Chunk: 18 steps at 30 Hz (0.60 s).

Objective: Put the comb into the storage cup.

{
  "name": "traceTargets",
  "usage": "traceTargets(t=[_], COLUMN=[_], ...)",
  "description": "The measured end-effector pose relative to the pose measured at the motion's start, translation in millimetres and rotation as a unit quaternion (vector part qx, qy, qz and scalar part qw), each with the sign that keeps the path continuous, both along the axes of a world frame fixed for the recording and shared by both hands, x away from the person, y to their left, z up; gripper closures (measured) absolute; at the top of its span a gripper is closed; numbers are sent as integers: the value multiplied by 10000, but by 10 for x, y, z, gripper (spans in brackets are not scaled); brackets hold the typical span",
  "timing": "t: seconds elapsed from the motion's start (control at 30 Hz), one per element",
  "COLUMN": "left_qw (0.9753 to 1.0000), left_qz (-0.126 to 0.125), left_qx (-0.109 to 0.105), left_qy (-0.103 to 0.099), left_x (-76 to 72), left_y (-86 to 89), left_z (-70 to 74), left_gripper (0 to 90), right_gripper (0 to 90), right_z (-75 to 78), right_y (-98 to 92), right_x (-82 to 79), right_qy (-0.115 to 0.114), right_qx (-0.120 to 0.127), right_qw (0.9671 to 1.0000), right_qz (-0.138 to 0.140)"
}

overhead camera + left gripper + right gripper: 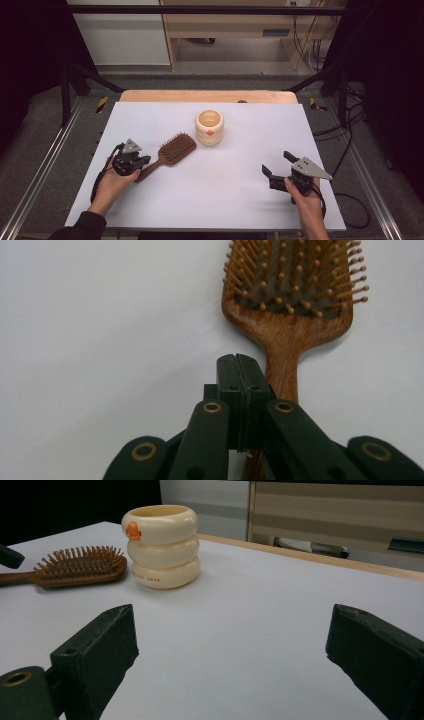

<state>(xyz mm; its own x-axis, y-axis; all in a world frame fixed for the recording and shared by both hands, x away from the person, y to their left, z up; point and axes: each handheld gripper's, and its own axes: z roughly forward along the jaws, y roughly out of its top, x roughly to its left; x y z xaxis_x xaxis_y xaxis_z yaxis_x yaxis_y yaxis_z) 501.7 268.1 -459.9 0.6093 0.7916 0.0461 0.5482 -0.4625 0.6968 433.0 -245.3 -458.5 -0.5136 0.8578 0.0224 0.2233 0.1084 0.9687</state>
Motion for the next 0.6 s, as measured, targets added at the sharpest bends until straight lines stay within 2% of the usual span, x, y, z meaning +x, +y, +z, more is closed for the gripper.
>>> traceTargets(t=[0.3,0.6], left_qw=[9998,9995], left_qz=[-7,-100], left_qx=[54,71], left_qy=[200,299], left_x=[-7,-52], left_y=[-23,-69], left_z=[-72,-60], left_gripper=[900,900], right_gripper=[64,63], right_z=[-3,-6], right_y=[5,6], right_x=[0,1], right_qy=[4,31], right_qx=[-25,-34], right_qw=[10000,10000], right_qz=[11,13])
